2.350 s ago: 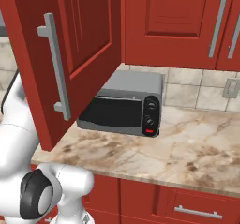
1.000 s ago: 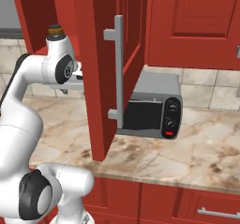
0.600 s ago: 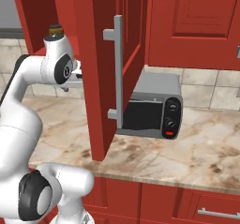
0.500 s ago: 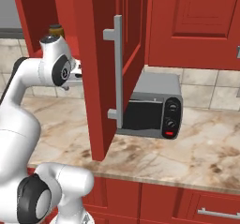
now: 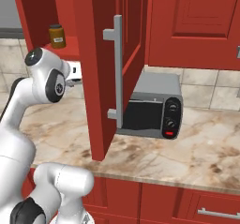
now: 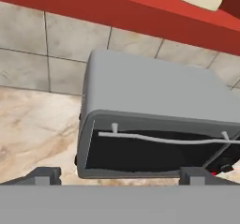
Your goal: Collect the turmeric, mayonnaise, and shaker from the cabinet and place them next to the stove.
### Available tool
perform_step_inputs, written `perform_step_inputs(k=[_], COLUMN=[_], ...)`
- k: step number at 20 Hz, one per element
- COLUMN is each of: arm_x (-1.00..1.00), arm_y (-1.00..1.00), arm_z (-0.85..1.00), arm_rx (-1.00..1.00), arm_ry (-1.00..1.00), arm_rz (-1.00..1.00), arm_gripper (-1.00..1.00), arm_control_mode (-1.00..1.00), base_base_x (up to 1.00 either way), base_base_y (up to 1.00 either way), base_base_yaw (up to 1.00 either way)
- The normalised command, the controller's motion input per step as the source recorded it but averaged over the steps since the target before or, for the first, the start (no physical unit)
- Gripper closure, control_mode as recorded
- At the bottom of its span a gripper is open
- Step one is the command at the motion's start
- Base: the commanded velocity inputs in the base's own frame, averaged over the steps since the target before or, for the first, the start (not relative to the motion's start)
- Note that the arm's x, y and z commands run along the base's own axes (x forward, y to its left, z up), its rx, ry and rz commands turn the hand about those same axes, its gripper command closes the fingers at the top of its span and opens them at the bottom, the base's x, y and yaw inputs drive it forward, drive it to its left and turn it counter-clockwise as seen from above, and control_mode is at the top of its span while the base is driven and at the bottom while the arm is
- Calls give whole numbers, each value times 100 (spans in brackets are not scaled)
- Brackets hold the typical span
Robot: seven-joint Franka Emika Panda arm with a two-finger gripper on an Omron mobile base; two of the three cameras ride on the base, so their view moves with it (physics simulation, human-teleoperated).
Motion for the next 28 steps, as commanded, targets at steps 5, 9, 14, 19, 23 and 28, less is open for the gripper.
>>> perform_step_inputs(k=[5, 9, 14, 19, 23, 28], arm_x=[0, 0, 0, 0, 5, 13], arm_y=[-43, -31, -6, -16, -18, -5], arm_z=[36, 65, 67, 64, 56, 31], arm_rx=[1, 7, 12, 12, 10, 8], arm_ry=[-21, -19, -14, -7, -6, -9], arm_rz=[-7, -20, -21, -15, -5, 0], arm_gripper=[-100, -100, -100, -100, -100, -100], arm_control_mode=[-100, -100, -100, -100, -100, -100], base_base_x=[0, 0, 0, 0, 0, 0], base_base_y=[0, 0, 0, 0, 0, 0], base_base_yaw=[0, 0, 0, 0, 0, 0])
